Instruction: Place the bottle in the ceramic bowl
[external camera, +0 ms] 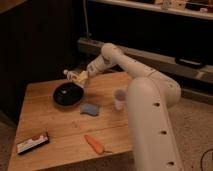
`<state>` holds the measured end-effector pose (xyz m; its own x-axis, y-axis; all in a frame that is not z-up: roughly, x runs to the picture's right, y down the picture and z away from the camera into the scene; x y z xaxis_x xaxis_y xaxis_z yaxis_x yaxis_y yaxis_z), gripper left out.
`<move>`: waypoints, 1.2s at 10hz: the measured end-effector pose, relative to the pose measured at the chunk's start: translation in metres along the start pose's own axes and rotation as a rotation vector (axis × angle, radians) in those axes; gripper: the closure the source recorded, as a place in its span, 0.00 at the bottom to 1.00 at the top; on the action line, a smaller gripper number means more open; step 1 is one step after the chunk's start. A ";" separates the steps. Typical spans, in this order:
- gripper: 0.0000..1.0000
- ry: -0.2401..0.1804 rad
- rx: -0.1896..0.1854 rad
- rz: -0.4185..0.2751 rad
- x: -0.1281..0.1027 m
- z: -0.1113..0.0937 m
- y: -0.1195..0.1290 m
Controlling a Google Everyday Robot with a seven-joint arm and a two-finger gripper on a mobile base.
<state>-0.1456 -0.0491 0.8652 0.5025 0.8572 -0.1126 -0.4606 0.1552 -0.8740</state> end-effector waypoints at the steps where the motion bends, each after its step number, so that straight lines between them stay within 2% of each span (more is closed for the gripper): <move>1: 0.62 0.007 -0.031 -0.013 0.004 0.005 0.005; 3: 0.62 0.019 -0.047 -0.023 0.007 0.010 0.010; 6: 0.60 0.040 -0.049 -0.024 0.014 0.018 0.008; 7: 0.53 0.045 -0.046 -0.020 0.015 0.020 0.006; 8: 0.40 0.050 -0.043 -0.013 0.017 0.023 0.004; 10: 0.22 0.052 -0.026 -0.008 0.019 0.022 0.001; 12: 0.20 0.055 -0.016 -0.015 0.018 0.022 0.002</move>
<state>-0.1533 -0.0227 0.8719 0.5486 0.8267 -0.1252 -0.4416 0.1593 -0.8830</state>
